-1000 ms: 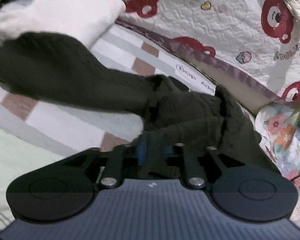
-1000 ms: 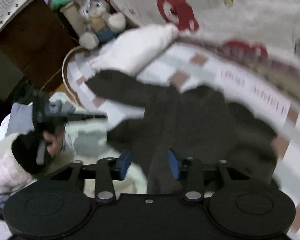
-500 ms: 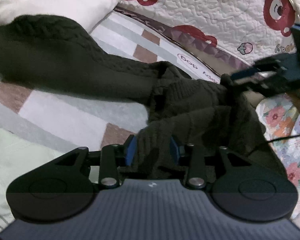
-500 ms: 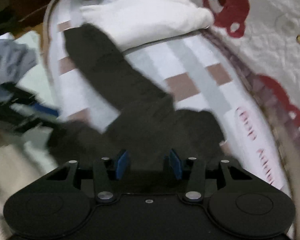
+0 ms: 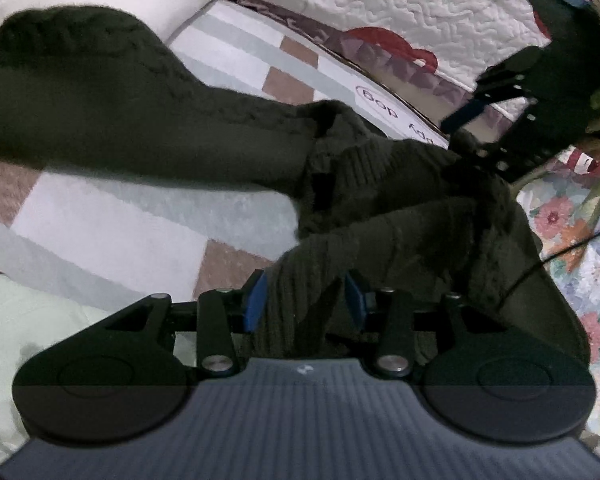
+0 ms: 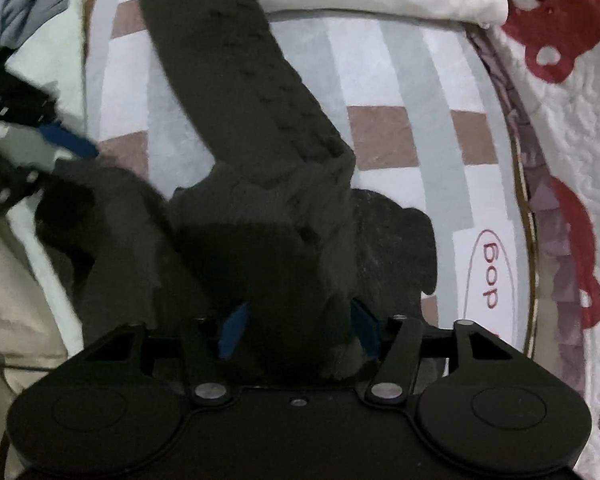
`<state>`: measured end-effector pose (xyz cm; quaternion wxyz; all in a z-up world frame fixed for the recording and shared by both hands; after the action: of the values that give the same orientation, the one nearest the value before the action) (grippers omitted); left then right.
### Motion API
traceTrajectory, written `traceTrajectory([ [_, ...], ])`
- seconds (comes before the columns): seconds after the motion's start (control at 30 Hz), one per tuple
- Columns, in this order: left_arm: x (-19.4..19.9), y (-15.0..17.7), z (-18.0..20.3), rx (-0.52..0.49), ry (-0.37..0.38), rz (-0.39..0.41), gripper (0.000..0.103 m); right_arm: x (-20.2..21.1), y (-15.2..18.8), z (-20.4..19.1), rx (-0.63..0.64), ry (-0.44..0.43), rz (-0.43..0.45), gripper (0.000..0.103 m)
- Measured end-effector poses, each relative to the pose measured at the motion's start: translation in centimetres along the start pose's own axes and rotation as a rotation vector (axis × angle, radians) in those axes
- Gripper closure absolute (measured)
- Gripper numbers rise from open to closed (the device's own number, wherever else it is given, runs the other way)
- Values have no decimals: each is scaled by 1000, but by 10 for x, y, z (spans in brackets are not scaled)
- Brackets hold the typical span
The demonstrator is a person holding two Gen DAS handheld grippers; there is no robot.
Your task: Fold clothes
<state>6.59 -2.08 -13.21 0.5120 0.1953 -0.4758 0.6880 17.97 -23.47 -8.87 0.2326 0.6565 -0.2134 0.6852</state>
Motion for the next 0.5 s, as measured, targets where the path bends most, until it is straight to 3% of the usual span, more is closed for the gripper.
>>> traceTrajectory([
  [0.17,-5,3,5,-27,12,-20,61,-24,6,7,-81,-59,-64,31],
  [0.27,-9,5,6,-45,3,-35,61,-40,19,6,-79,-43,-100,17],
  [0.4,-12,5,5,-49,-6,-48,61,-55,32,1,-137,-11,-87,19],
  [0.43,-12,5,5,-52,-9,-49,61,-55,35,-3,-152,-6,-75,25],
  [0.47,-12,5,5,-54,-12,-50,61,-53,37,-9,-164,-15,-58,56],
  [0.5,-12,5,5,-56,-16,-51,61,-48,38,-16,-168,-10,-35,80],
])
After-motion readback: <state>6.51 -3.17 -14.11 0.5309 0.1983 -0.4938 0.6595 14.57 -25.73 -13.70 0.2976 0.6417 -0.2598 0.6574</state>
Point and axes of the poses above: each gripper's, at about its wrist camera, not at the fingertips, and x roughly against the way its jaws point, z to its right, y to its underside, the point moved 3 cm from there along -x, roughly the way its jaws point, and after that the axes turned 4 degrees about -y, right-handed, at the moved point
